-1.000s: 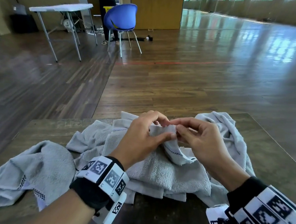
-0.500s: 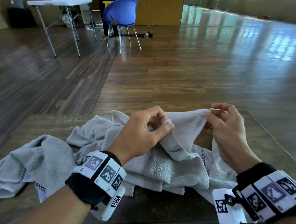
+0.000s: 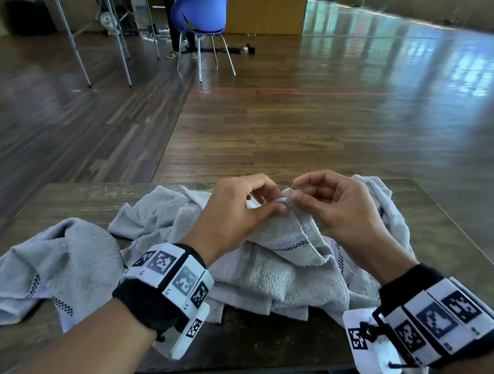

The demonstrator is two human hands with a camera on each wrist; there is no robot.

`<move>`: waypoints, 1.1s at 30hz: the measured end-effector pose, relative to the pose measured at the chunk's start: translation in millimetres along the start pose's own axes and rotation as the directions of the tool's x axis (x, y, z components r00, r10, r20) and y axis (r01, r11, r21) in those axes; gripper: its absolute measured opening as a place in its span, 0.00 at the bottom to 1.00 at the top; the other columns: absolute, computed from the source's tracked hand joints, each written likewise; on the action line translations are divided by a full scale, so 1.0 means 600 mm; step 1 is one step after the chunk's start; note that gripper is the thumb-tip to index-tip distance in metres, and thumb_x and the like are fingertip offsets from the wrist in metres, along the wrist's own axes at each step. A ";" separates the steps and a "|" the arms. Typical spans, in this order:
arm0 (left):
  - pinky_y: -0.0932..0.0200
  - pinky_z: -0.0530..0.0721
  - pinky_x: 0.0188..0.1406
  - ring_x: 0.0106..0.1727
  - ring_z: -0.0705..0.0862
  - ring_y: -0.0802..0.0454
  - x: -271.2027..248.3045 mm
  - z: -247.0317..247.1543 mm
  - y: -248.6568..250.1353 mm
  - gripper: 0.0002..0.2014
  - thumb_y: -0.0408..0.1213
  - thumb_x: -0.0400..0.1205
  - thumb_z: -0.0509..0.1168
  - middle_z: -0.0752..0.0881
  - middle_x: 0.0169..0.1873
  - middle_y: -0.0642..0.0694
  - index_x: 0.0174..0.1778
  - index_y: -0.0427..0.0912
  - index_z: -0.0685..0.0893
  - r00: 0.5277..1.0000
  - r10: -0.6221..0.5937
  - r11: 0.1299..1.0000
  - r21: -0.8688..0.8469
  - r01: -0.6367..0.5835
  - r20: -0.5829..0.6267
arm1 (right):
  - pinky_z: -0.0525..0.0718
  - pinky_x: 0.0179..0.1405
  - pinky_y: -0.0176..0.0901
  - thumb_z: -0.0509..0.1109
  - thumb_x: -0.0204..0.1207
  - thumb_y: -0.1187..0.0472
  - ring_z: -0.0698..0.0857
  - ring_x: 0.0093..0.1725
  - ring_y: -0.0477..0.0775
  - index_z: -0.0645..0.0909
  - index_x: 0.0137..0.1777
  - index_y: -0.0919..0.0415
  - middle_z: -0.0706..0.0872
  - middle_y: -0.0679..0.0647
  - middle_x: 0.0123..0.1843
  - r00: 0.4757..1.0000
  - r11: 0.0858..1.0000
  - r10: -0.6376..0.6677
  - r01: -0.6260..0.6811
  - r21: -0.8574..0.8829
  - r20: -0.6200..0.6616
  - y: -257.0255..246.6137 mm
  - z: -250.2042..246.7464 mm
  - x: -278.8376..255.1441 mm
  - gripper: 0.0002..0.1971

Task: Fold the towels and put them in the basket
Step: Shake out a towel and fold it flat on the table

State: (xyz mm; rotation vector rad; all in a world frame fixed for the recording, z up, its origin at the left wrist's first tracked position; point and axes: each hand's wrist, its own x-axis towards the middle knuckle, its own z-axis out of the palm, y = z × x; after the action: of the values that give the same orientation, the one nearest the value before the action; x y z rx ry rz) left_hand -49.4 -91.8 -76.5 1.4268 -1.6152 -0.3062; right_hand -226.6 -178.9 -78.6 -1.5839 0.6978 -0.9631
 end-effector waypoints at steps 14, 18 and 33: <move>0.61 0.80 0.41 0.41 0.88 0.55 0.000 -0.009 -0.009 0.04 0.44 0.74 0.80 0.92 0.37 0.59 0.40 0.50 0.94 0.992 -0.030 0.994 -0.106 0.017 -0.125 | 0.87 0.55 0.47 0.78 0.74 0.72 0.88 0.46 0.55 0.88 0.57 0.61 0.93 0.56 0.44 0.997 0.997 0.053 -0.056 0.046 0.048 -0.008 0.011 0.000 0.13; 0.55 0.83 0.43 0.41 0.87 0.52 0.001 -0.009 -0.005 0.04 0.43 0.74 0.80 0.91 0.36 0.58 0.40 0.48 0.94 0.988 -0.018 0.995 -0.098 0.003 -0.155 | 0.87 0.57 0.49 0.76 0.76 0.73 0.88 0.47 0.55 0.88 0.60 0.63 0.92 0.57 0.45 0.996 0.997 0.066 -0.068 0.037 0.053 -0.008 0.012 0.000 0.14; 0.57 0.86 0.44 0.41 0.87 0.52 0.006 -0.008 0.002 0.06 0.40 0.72 0.81 0.91 0.39 0.55 0.41 0.46 0.94 0.989 0.056 0.997 -0.041 -0.062 -0.140 | 0.87 0.40 0.33 0.77 0.76 0.70 0.88 0.37 0.43 0.90 0.55 0.64 0.94 0.54 0.42 0.996 0.996 0.081 -0.083 0.042 0.039 -0.004 0.006 -0.005 0.09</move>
State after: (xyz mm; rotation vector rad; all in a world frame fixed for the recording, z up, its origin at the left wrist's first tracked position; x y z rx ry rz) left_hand -46.3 -92.9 -71.8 1.3340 -1.5252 -0.2028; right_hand -225.3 -174.1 -77.0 -1.5198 0.7063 -0.8812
